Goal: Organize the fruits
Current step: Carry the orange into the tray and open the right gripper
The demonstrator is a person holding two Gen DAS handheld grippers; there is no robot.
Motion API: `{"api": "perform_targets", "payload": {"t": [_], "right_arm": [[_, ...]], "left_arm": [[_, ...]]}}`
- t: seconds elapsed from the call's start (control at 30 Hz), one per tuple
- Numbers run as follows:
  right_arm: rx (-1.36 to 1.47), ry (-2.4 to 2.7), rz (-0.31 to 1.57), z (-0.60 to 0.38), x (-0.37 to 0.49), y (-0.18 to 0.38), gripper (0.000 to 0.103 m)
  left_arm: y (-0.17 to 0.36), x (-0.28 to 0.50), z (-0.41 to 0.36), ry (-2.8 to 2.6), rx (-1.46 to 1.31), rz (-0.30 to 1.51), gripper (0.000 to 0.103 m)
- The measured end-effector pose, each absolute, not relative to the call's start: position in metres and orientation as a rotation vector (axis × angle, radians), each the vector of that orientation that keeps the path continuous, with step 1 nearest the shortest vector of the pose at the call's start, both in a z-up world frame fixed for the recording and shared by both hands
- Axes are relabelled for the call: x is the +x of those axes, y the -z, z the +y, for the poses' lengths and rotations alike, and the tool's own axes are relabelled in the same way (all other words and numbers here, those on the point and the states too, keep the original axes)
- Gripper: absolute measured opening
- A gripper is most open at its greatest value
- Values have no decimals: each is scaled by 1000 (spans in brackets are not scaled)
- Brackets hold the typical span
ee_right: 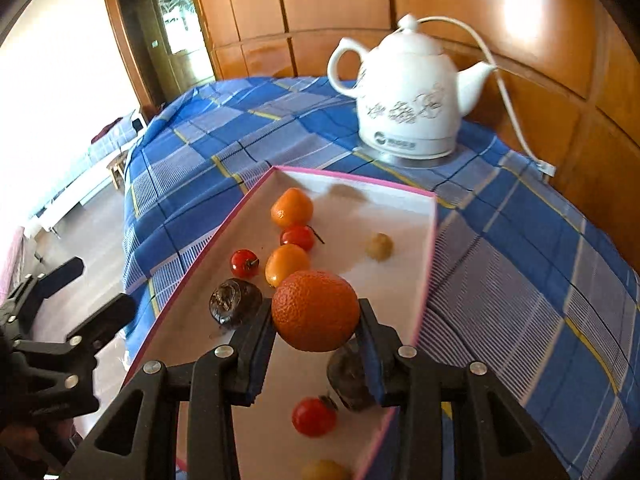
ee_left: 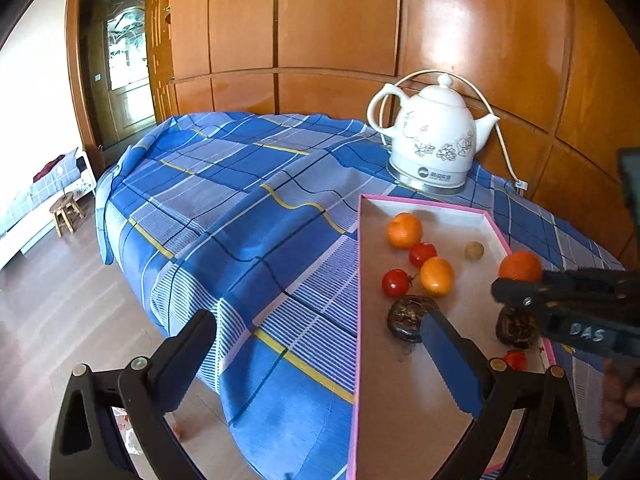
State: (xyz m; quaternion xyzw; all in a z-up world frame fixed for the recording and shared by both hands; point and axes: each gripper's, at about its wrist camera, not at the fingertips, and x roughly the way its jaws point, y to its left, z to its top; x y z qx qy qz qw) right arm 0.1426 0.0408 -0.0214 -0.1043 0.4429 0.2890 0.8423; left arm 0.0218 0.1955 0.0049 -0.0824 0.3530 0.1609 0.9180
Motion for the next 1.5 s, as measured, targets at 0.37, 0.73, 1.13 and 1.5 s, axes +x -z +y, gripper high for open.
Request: {"api": "perform_targets", "payload": {"t": [0.37, 0.73, 1.13, 1.5], "right_arm": [[-244, -587, 1021, 51, 164, 54, 41], [-236, -593, 975, 47, 153, 46, 37], [-218, -520, 950, 42, 156, 47, 37], [-205, -531, 934, 43, 144, 40, 37]], "left_arm": [[1, 25, 204, -343, -192, 742, 103], [0, 24, 201, -336, -192, 740, 103], [-7, 21, 194, -322, -186, 722, 103], [-12, 18, 182, -297, -174, 716, 103]]}}
